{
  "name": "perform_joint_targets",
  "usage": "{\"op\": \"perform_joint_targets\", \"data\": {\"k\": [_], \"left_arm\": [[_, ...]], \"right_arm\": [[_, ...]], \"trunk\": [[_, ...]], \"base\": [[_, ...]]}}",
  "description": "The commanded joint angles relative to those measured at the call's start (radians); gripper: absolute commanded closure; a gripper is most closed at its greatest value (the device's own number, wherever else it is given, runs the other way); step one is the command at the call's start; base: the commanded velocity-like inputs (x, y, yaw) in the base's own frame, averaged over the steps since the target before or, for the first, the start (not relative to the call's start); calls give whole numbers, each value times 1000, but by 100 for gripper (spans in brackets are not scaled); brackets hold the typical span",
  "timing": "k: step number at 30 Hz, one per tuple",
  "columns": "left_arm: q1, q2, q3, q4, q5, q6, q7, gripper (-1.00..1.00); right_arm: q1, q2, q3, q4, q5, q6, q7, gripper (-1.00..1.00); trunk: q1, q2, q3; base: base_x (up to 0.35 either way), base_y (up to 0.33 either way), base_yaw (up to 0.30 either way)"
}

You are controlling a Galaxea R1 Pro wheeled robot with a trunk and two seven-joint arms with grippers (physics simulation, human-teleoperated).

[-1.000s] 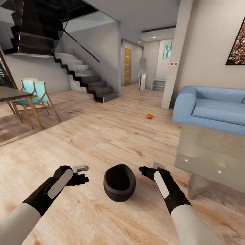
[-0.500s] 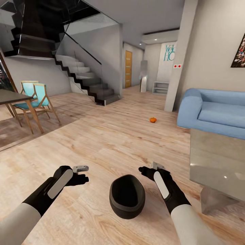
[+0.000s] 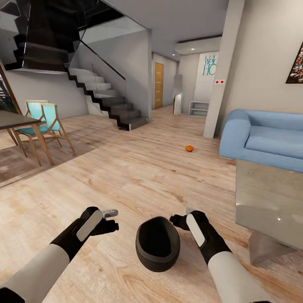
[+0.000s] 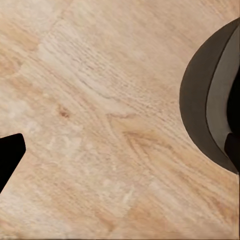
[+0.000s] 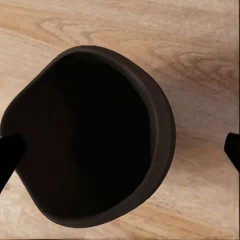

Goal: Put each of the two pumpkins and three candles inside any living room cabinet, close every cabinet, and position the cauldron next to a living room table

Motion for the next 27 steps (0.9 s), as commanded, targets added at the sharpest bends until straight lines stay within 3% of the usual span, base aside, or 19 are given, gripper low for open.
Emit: {"op": "perform_joint_targets", "data": {"k": [1, 2, 9, 11, 15, 21, 23, 27], "left_arm": [[-7, -5, -5, 18, 9, -11, 3, -100], [-17, -15, -7, 53, 8, -35, -19, -100], [-28, -26, -7, 79, 9, -60, -50, -100], [-35, -42, -8, 83, 8, -62, -52, -100], [-53, -100, -10, 88, 7, -62, -51, -100], [-63, -130, -10, 120, 8, -62, -55, -100], [-64, -154, -24, 131, 7, -62, -52, -100], [-66, -185, -107, 143, 10, -63, -43, -100]], "right_arm": [[-1, 0, 3, 2, -11, 3, -16, -100], [-3, 1, 5, 7, -11, 4, -28, -100], [-4, 2, 23, 14, -11, 5, -39, -100], [-4, 2, 36, 16, -11, 5, -40, -100], [-5, 2, 51, 25, -12, 5, -42, -100], [-5, 1, 54, 30, -10, 5, -42, -100], [-6, 1, 55, 31, -9, 5, -43, -100], [-6, 0, 55, 32, -9, 5, -44, -100]], "trunk": [[0, -1, -1], [0, -1, -1], [0, -1, -1], [0, -1, -1], [0, -1, -1], [0, -1, -1], [0, -1, -1], [0, -1, -1]], "base": [[0, 0, 0], [0, 0, 0], [0, 0, 0], [0, 0, 0], [0, 0, 0], [0, 0, 0], [0, 0, 0], [0, 0, 0]]}}
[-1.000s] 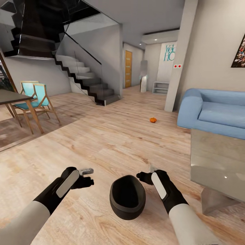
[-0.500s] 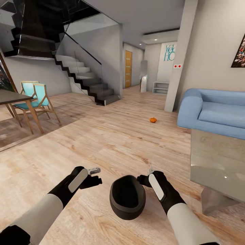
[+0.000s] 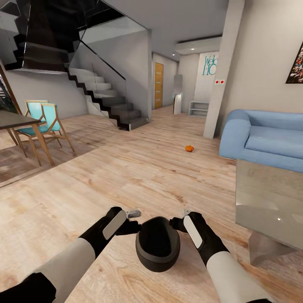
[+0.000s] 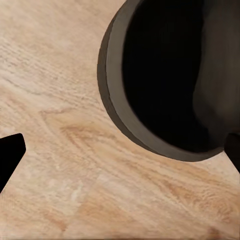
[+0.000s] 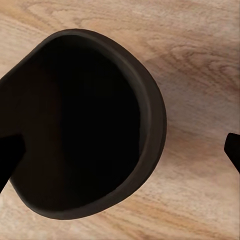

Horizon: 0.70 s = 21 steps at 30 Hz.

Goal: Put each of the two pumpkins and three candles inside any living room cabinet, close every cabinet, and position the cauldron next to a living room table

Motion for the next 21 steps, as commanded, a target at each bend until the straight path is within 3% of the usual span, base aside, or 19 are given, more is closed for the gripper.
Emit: {"op": "perform_joint_targets", "data": {"k": [1, 5, 18, 21], "left_arm": [[-1, -2, -11, 0, 10, 0, 10, -100], [-1, -11, -30, 0, 10, -1, 13, -100], [-2, -36, -37, 0, 8, -4, 15, -100], [-2, -41, -38, 1, 8, -5, 15, -100]], "right_arm": [[0, 0, 3, -1, -10, 2, -10, -100], [0, -1, 3, -1, -10, 2, -10, -100], [0, 1, 6, -1, -10, 3, -10, -100], [0, 2, 36, 0, -11, 3, -10, -100]], "trunk": [[0, 0, -1], [0, 0, -1], [0, 0, -1], [0, 0, -1]], "base": [[0, 0, 0], [0, 0, 0], [0, 0, 0], [0, 0, 0]]}}
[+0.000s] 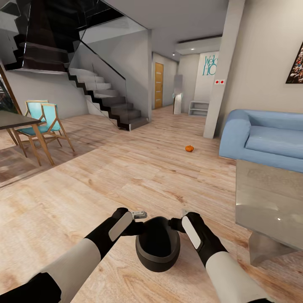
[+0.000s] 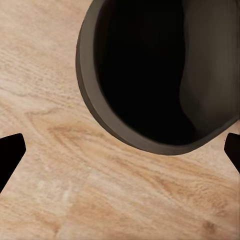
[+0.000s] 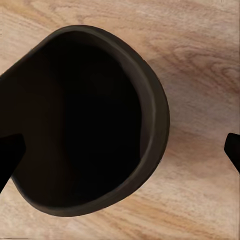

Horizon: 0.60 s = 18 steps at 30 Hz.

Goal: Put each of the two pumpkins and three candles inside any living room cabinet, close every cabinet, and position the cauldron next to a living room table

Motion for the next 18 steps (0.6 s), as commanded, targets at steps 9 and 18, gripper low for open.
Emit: {"op": "perform_joint_targets", "data": {"k": [9, 18], "left_arm": [[-1, 0, -6, -1, 10, -35, 30, -100], [1, 7, -8, -1, 10, -68, 39, -100]], "right_arm": [[-1, 5, 42, 2, -11, 1, -10, -100], [-1, 7, 47, 8, -11, 1, -10, -100]], "trunk": [[0, 0, -1], [0, 0, -1]], "base": [[0, 0, 0], [76, 0, 0]]}}
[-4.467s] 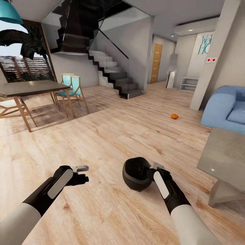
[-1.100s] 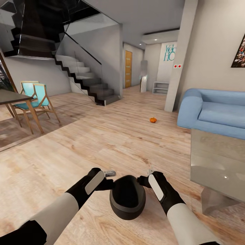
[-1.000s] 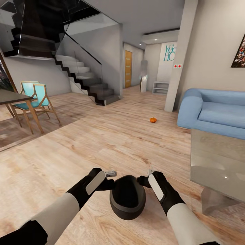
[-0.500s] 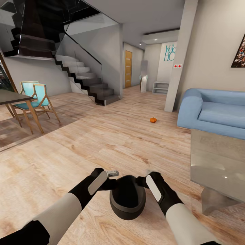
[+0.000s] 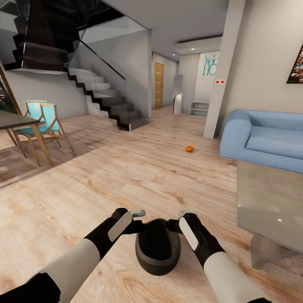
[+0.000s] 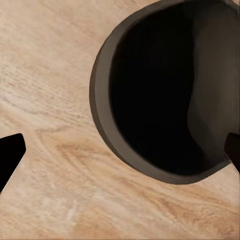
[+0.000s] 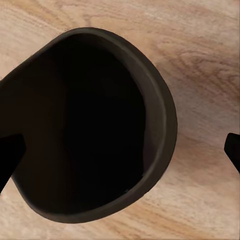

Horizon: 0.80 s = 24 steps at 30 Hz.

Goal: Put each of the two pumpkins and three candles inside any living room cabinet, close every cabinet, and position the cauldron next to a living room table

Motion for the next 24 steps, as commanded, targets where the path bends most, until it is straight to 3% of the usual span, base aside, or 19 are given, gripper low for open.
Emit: {"op": "perform_joint_targets", "data": {"k": [1, 24], "left_arm": [[-1, 0, -4, -1, 11, -2, 10, -100], [-1, 1, -4, -2, 10, -10, 11, -100]], "right_arm": [[-1, 0, 3, -1, -10, 2, -10, -100], [-1, 2, 5, 0, -10, 4, -10, -100]], "trunk": [[0, 0, -1], [0, 0, -1]], "base": [[157, 0, 0], [94, -42, 0]]}}
